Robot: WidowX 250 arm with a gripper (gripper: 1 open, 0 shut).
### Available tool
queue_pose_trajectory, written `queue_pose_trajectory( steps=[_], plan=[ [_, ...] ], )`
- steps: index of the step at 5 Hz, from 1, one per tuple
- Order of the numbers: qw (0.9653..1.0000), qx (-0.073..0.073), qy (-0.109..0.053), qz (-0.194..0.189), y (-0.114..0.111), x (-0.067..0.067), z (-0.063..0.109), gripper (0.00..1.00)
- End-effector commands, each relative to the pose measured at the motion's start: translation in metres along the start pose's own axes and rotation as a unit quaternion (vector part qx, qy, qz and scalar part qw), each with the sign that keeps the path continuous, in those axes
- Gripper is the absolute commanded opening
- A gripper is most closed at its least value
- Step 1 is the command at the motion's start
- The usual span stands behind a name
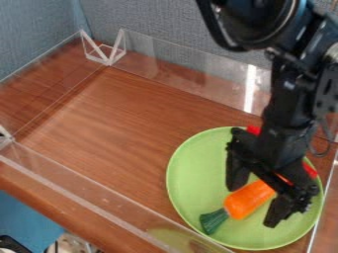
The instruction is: Put the carrot on the left side
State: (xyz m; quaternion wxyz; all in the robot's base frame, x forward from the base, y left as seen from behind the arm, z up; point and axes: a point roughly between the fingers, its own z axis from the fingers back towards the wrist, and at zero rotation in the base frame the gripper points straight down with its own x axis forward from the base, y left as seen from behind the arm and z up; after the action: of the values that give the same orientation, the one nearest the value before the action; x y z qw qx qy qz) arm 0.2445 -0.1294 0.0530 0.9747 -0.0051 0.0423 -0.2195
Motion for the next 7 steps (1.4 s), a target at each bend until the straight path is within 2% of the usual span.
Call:
queue_pose_trajectory(
  steps=[1,2,3,4,5,7],
  plan=[
    [0.9998,0.002,-0.018,0.005,0.008,0.006,0.001,1.00],
    [0.9998,0.004,-0.021,0.007,0.012,0.010,-0.003,0.00],
    [0.9995,0.009,-0.026,-0.016,0.005,0.012,-0.008,0.00],
    [0.9982,0.018,-0.041,-0.040,-0.008,0.012,-0.008,0.00],
    [0.9976,0.026,-0.056,-0.030,-0.018,0.008,-0.006,0.00],
    [0.9957,0.043,-0.077,0.029,-0.014,0.009,0.006,0.00]
  ],
)
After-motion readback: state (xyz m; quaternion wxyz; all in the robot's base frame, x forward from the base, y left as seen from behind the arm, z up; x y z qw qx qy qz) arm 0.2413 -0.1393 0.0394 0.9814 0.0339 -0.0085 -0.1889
